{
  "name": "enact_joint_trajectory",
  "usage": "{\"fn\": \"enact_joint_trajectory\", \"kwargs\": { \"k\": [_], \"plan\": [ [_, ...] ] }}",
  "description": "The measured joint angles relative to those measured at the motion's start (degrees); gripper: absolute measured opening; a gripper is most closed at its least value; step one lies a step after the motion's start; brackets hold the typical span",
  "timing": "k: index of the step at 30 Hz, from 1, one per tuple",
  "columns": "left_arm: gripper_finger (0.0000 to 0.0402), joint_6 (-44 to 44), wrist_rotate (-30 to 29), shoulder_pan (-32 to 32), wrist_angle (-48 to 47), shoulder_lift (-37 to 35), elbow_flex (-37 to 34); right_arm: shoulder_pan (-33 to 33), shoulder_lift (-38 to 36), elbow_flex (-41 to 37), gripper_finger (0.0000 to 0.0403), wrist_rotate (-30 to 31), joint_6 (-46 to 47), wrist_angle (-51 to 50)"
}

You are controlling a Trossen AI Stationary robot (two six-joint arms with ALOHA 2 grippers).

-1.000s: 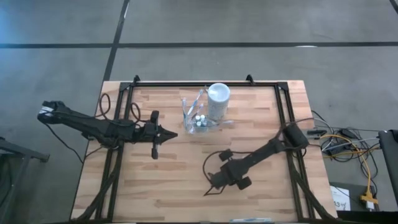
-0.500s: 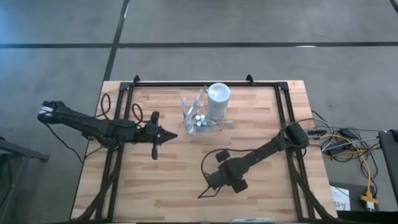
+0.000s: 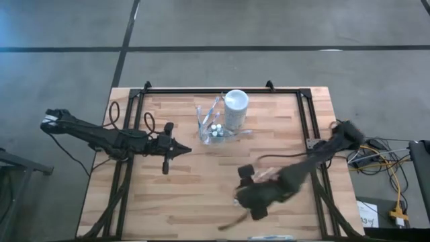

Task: Pick & Place toothbrushing station
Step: Put the orange toothbrush into the transparent organizer

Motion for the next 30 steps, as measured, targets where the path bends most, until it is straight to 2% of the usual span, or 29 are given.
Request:
{"fn": "enact_joint_trajectory", "kwargs": {
  "k": [2,4,8,11,15,20,23,27,30],
  "plan": [
    [0.0009,-0.5,1.1,-0.1,-0.1,0.0,0.0,2.2,-5.4,-7.0,0.0132,1.4,-3.2,13.7],
    [0.0009,-0.9,1.1,-0.3,-0.1,0.0,0.0,3.7,-10.7,-14.9,0.0119,-0.4,-6.6,26.5],
    [0.0004,-0.9,1.2,-0.9,0.1,0.0,0.6,3.6,-21.6,-32.0,0.0084,-10.9,-10.8,55.0],
    [0.0005,-1.1,1.2,-1.1,0.1,0.0,0.8,2.3,-28.8,-44.0,0.0054,-13.1,-11.5,70.3],
    [0.0008,-2.5,1.3,-1.2,0.0,0.0,0.9,-0.3,-38.0,-55.9,0.0015,-13.0,-10.0,78.0],
    [0.0008,-4.4,6.0,-1.9,-0.2,2.5,1.0,-3.7,-46.1,-67.5,0.0009,-13.1,-5.8,85.1],
    [0.0004,-4.6,6.0,-3.1,-0.2,6.4,2.5,-5.0,-48.8,-73.3,0.0008,-12.5,-5.5,89.3],
    [0.0004,-5.8,5.5,-4.7,-2.5,14.6,9.0,-6.7,-52.4,-78.4,0.0008,-7.7,-6.5,93.0],
    [0.0004,-7.2,4.0,-5.7,-7.9,22.0,16.5,-7.9,-54.8,-80.9,0.0008,-7.3,-7.7,92.9]
  ]
}}
